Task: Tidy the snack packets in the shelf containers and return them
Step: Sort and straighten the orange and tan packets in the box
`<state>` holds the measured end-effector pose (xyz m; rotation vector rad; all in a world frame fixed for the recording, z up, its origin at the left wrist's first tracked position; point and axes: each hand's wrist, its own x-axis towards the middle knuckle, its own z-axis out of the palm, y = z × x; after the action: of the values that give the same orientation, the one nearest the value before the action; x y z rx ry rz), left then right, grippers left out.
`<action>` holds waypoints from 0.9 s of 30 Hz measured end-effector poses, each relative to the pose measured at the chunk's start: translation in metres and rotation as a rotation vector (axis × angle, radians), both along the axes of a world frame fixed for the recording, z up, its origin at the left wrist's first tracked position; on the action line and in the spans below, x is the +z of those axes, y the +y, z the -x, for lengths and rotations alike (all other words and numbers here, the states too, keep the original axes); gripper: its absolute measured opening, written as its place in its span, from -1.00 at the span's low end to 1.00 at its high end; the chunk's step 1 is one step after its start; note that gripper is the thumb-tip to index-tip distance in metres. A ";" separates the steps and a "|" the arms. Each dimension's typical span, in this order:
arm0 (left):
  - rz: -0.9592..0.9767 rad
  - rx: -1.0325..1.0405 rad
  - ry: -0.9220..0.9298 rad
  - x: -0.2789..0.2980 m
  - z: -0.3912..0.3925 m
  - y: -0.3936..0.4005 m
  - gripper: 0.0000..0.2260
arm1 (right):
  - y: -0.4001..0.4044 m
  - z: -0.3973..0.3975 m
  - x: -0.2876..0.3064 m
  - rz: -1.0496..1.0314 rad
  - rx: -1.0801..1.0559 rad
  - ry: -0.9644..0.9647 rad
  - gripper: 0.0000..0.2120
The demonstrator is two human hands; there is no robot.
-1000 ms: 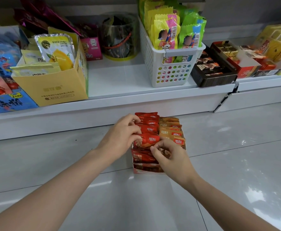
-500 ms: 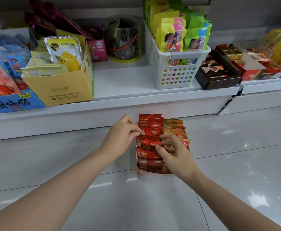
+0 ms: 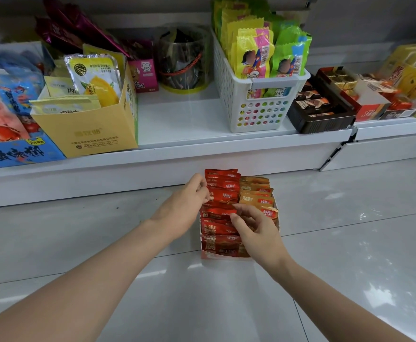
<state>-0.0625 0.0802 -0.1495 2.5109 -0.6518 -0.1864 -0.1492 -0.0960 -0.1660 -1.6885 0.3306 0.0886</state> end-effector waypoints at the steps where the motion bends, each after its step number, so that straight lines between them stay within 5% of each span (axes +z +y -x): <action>1: -0.024 -0.045 -0.102 0.001 0.001 0.002 -0.89 | 0.000 0.000 -0.001 0.004 -0.017 -0.006 -0.79; 5: -0.108 -0.139 -0.274 0.010 0.003 0.004 -0.89 | 0.001 -0.005 -0.003 0.155 -0.031 0.020 -0.66; 9: 0.061 0.071 -0.295 0.025 0.006 -0.009 -0.72 | -0.001 -0.014 0.000 0.188 -0.005 0.077 -0.66; 13: -0.231 -0.135 -0.032 0.024 0.009 -0.038 -0.44 | -0.027 -0.016 0.015 0.251 -0.041 0.007 -0.71; 15: -0.389 -0.179 0.095 0.016 0.009 -0.043 -0.42 | -0.051 -0.012 0.022 0.426 -0.078 -0.078 -0.90; 17: -0.387 -0.162 0.062 0.011 0.009 -0.043 -0.39 | -0.071 -0.008 0.026 0.692 -0.026 -0.139 -0.85; 21: -0.404 -0.165 0.103 0.016 0.008 -0.039 -0.30 | -0.078 -0.001 0.023 0.797 0.099 -0.191 -0.80; 27: 0.102 0.036 -0.041 0.036 0.023 -0.042 -0.57 | -0.065 0.009 0.008 0.745 0.102 -0.206 -0.82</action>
<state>-0.0852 0.0381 -0.1140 2.4318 -0.6162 -0.0862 -0.1579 -0.1611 -0.1583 -2.4286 0.1203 -0.1538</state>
